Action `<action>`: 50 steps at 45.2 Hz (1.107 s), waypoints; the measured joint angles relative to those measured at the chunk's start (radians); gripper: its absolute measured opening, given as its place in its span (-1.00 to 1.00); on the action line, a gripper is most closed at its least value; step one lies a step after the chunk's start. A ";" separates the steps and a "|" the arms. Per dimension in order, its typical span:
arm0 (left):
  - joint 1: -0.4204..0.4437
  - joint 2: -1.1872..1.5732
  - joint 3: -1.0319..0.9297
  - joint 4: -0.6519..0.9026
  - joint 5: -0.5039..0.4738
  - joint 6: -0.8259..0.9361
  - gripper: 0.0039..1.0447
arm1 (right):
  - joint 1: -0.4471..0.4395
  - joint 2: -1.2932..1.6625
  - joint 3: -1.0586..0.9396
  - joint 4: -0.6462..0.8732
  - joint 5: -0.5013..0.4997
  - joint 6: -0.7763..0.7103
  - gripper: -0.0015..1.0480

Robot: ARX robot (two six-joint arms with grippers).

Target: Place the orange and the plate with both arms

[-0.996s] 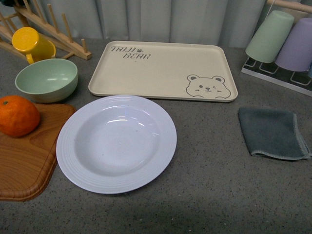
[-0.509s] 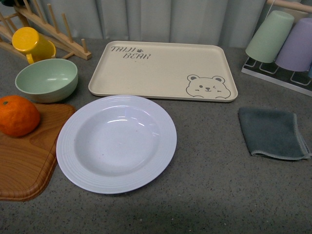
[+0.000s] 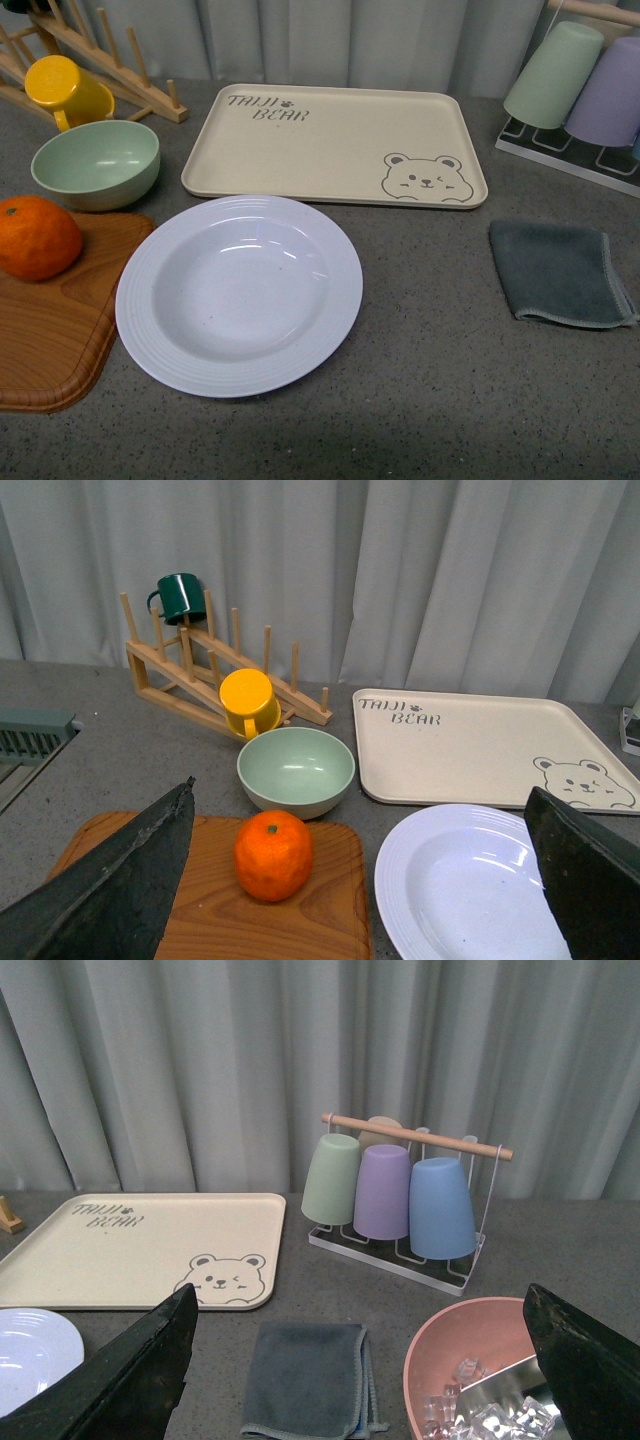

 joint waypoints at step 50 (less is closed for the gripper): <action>0.000 0.000 0.000 0.000 0.000 0.000 0.88 | 0.000 0.000 0.000 0.000 0.000 0.000 0.82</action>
